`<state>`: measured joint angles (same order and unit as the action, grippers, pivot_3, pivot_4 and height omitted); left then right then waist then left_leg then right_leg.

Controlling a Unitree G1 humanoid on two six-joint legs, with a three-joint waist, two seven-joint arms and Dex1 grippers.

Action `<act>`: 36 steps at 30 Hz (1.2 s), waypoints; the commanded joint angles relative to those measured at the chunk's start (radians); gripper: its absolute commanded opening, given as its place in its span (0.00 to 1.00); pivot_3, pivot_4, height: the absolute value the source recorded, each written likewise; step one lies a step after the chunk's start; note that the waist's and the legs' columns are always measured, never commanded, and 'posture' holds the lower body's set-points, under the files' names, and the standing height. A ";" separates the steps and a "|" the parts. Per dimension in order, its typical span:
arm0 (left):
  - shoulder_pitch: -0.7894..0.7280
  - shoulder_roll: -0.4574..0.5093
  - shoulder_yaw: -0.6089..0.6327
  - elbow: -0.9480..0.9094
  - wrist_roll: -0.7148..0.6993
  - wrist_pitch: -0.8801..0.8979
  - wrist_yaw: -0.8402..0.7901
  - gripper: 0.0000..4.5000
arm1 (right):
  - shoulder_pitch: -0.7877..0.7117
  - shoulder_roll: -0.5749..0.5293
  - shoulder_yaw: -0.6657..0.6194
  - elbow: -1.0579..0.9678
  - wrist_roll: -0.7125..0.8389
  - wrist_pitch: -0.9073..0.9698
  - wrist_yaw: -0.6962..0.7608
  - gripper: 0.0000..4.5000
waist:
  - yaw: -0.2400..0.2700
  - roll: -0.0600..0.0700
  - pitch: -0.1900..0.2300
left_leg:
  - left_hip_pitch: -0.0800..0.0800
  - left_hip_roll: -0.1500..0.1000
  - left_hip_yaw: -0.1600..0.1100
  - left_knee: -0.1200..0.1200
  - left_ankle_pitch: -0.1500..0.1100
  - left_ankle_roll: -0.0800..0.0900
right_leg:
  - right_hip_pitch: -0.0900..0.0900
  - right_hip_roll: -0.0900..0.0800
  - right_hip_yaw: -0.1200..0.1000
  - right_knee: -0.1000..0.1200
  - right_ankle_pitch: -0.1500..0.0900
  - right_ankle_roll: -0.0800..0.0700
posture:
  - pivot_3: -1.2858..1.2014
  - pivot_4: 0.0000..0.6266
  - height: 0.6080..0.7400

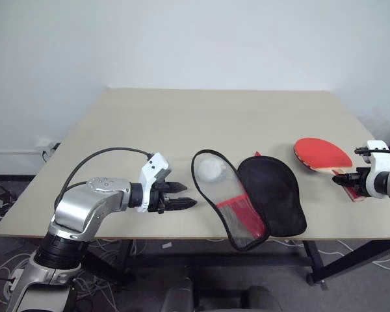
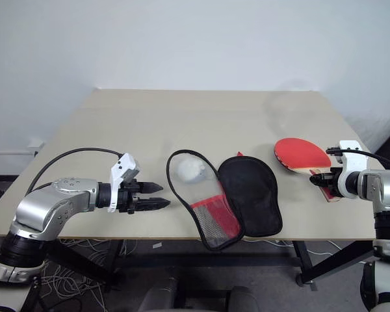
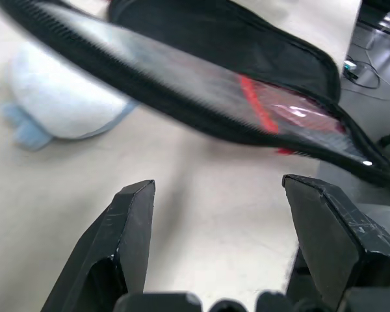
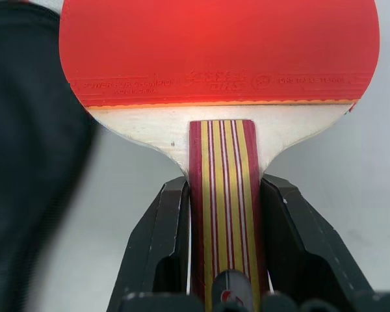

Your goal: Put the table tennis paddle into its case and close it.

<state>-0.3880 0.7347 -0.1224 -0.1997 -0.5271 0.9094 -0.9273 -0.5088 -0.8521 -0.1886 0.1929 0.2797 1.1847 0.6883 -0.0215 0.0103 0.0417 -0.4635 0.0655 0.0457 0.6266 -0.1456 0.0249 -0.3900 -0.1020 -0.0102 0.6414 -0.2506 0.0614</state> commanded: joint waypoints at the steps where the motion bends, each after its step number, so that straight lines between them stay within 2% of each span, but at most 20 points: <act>1: -0.043 0.013 0.020 0.029 0.014 -0.042 -0.022 0.74 | 0.004 0.005 -0.065 -0.220 0.064 0.128 -0.033 0.27 | 0.000 0.000 0.000 | 0.000 0.000 0.000 0.000 0.000 0.000 | 0.000 0.000 0.000 0.000 0.000 0.000 | 0.52 0.00 1.00; 5: -0.079 0.002 -0.001 0.088 0.037 -0.070 -0.035 0.74 | 0.018 0.096 -0.078 -0.414 0.108 0.292 -0.101 0.27 | 0.000 0.000 0.000 | 0.000 0.000 0.000 -0.001 0.000 0.000 | -0.001 0.000 0.000 0.000 0.000 0.000 | 0.52 0.00 1.00; 10: -0.109 -0.018 -0.024 0.130 0.060 -0.096 -0.052 0.74 | 0.010 0.245 -0.106 -0.546 0.115 0.424 -0.195 0.27 | 0.003 0.000 0.000 | -0.001 0.000 0.001 -0.001 0.000 0.000 | -0.001 0.000 0.000 0.000 0.000 -0.001 | 0.52 0.00 1.00; 23: -0.174 -0.062 -0.063 0.216 0.114 -0.136 -0.091 0.74 | 0.165 0.415 -0.098 -0.654 0.151 0.430 -0.354 0.27 | 0.015 0.000 0.000 | -0.001 0.000 0.001 -0.003 0.000 0.000 | -0.002 0.000 -0.001 0.000 0.002 -0.004 | 0.52 0.00 1.00; 32: -0.207 -0.091 -0.070 0.250 0.140 -0.144 -0.115 0.74 | 0.161 0.504 -0.068 -0.636 0.120 0.430 -0.455 0.27 | 0.014 -0.001 0.000 | -0.001 0.000 0.001 -0.004 0.000 0.000 | -0.002 0.000 -0.001 0.000 0.002 -0.003 | 0.52 0.00 1.00; 36: -0.204 -0.093 -0.075 0.249 0.148 -0.146 -0.117 0.74 | 0.168 0.499 -0.053 -0.630 0.099 0.430 -0.471 0.27 | 0.014 -0.001 0.000 | -0.001 0.000 0.001 -0.004 0.000 0.000 | -0.003 0.000 -0.001 0.000 0.002 -0.004 | 0.52 0.00 1.00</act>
<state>-0.5643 0.6406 -0.2067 0.0593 -0.3838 0.7755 -1.0363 -0.3191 -0.3407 -0.2376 -0.4145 0.3905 1.6071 0.2336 -0.0072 0.0097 0.0414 -0.4648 0.0660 0.0469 0.6223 -0.1457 0.0247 -0.3925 -0.1025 -0.0109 0.6413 -0.2484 0.0578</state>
